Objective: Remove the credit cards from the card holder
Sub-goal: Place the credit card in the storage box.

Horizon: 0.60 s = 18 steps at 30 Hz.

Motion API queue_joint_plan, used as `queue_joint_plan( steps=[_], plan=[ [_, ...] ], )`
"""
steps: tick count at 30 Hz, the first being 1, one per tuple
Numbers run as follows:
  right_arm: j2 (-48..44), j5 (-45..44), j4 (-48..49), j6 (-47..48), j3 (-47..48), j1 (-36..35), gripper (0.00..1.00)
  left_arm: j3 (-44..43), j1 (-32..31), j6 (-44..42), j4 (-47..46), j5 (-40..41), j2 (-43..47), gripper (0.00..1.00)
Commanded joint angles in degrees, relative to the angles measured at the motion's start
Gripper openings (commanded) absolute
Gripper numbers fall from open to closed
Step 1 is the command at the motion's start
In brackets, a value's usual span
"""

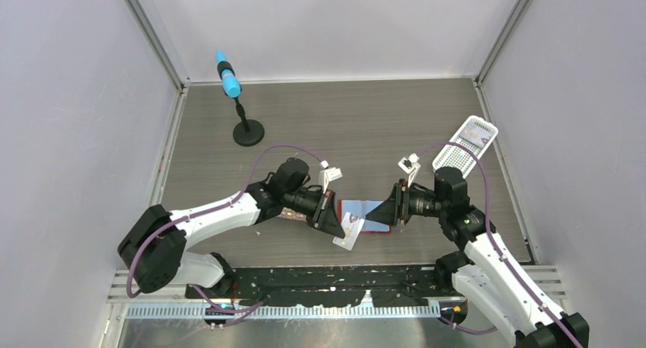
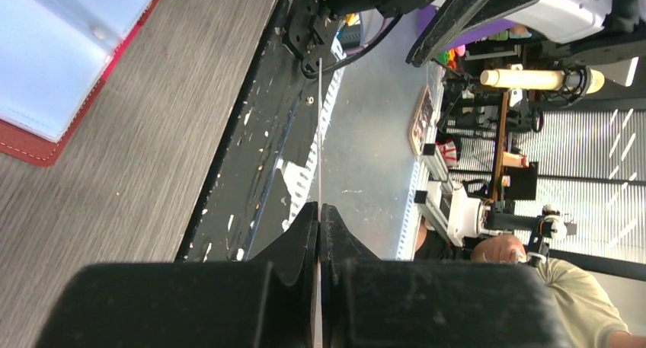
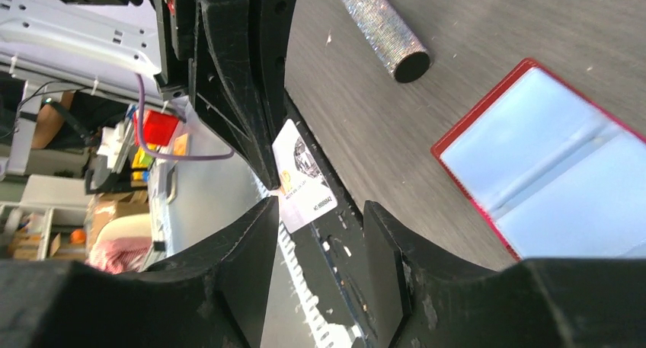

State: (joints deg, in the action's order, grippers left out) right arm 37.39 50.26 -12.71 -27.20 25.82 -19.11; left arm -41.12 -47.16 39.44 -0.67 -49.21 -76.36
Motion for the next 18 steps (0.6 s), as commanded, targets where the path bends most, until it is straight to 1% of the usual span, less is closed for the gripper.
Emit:
queue_joint_plan(
  steps=[1,2,4,8,18],
  plan=[
    [2.0,6.7,3.84,0.58,0.65,-0.28,0.53,-2.47,-0.13,-2.32,1.45,-3.01,1.36,0.0],
    [2.17,7.14,6.6,-1.08,0.02,-0.37,0.53,-2.47,-0.19,-2.16,1.12,-3.26,1.31,0.0],
    [2.43,7.48,9.18,-2.37,-1.38,-0.57,0.53,-2.47,-0.22,-1.84,1.0,-3.5,1.16,0.0],
    [3.82,7.28,11.63,-3.51,-2.92,-1.01,0.52,-2.21,-0.29,-0.62,-1.64,-4.29,0.89,0.0],
    [5.91,7.52,17.28,-5.53,-4.98,-2.4,0.5,-2.56,-0.3,0.19,-2.37,-4.74,0.36,0.0]
  ],
)
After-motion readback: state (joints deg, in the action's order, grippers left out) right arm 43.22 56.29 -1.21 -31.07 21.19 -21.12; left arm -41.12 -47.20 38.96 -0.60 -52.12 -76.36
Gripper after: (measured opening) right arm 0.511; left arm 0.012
